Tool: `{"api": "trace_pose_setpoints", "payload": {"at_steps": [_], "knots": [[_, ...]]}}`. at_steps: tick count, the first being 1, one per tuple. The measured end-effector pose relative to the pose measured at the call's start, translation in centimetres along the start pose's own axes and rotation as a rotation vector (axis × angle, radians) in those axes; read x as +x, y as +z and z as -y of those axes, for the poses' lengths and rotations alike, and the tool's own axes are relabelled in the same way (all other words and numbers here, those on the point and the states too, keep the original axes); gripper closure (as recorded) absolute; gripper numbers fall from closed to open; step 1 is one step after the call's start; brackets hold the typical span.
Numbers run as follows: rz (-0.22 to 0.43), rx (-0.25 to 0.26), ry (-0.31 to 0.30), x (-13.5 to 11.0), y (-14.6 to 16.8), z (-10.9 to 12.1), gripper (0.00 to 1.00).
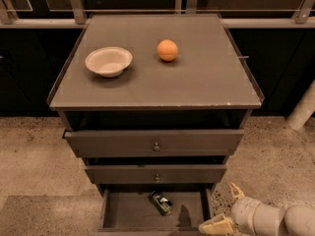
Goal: Pick green can from bottom drawer and place on counter
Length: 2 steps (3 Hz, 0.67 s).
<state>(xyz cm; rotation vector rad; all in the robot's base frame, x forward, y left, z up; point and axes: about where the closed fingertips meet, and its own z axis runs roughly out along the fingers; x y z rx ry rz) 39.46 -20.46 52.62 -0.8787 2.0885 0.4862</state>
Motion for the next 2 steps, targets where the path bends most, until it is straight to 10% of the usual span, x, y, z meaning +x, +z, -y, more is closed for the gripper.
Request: {"api": "trace_pose_setpoints", "payload": {"at_steps": [2], "knots": [[0.031, 0.016, -0.008, 1.2, 1.6, -0.2, 0.0]]}}
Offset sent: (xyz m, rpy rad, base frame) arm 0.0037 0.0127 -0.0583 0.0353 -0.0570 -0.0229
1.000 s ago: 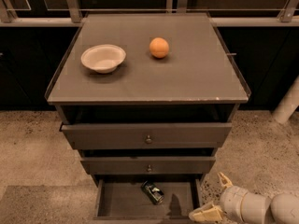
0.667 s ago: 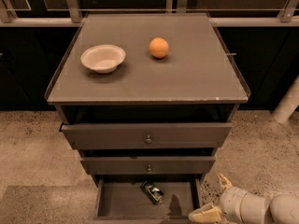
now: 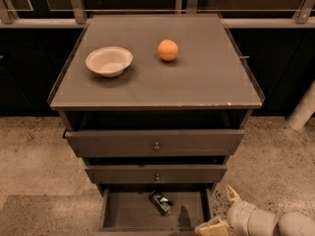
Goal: Pick green can from bottom drawer and place on counter
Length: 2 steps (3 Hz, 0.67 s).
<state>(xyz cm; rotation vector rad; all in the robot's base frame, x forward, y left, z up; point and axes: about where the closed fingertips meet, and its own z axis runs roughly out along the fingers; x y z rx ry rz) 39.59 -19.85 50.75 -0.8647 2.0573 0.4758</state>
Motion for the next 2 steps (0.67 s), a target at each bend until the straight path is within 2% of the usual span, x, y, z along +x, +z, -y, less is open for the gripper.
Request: {"api": "trace_pose_setpoints", "payload": {"at_steps": [1, 2], "knots": [[0.015, -0.028, 0.019, 3.0, 3.9, 0.4, 0.0], [0.015, -0.075, 0.063, 6.3, 8.6, 0.3, 0.0]]}}
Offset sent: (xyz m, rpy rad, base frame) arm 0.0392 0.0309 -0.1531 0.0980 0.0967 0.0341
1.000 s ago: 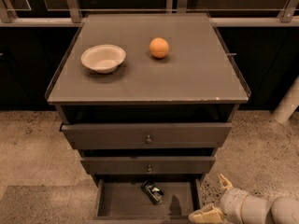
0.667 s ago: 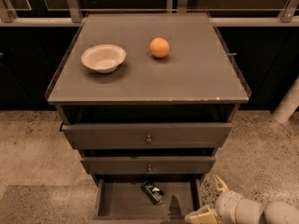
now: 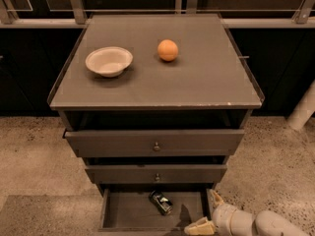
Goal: Pick green can from bottom drawer and place on counter
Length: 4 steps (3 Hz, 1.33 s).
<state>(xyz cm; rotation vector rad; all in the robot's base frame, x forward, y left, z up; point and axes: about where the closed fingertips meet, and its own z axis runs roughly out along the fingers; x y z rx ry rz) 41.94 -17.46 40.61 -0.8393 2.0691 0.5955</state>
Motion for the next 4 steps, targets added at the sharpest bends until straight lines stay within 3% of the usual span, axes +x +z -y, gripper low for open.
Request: {"api": "trace_pose_setpoints", "payload": {"at_steps": [1, 2, 3, 4], "knots": [[-0.001, 0.01, 0.005, 0.1, -0.1, -0.2, 0.0], [-0.006, 0.007, 0.067, 1.9, 1.6, -0.6, 0.0], [-0.012, -0.009, 0.117, 4.1, 5.1, -1.0, 0.0], [-0.007, -0.018, 0.124, 5.3, 9.7, -1.1, 0.0]]}}
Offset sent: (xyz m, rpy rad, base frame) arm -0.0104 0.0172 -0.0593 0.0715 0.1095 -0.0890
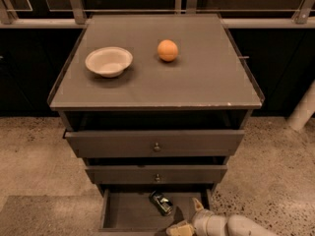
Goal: Pick green can from bottom drawer and place on counter
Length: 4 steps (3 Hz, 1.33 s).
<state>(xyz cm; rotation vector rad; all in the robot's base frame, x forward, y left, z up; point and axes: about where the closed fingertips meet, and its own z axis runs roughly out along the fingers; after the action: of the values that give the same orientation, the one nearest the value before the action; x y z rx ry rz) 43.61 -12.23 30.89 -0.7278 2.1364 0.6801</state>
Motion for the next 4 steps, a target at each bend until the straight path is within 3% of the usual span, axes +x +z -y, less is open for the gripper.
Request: {"api": "trace_pose_setpoints", "payload": {"at_steps": [2, 3, 4], "knots": [[-0.01, 0.01, 0.026, 1.0, 0.4, -0.3, 0.0], [0.004, 0.014, 0.001, 1.2, 3.2, 0.7, 0.0], [-0.017, 0.023, -0.065, 2.9, 10.7, 3.7, 0.0]]}}
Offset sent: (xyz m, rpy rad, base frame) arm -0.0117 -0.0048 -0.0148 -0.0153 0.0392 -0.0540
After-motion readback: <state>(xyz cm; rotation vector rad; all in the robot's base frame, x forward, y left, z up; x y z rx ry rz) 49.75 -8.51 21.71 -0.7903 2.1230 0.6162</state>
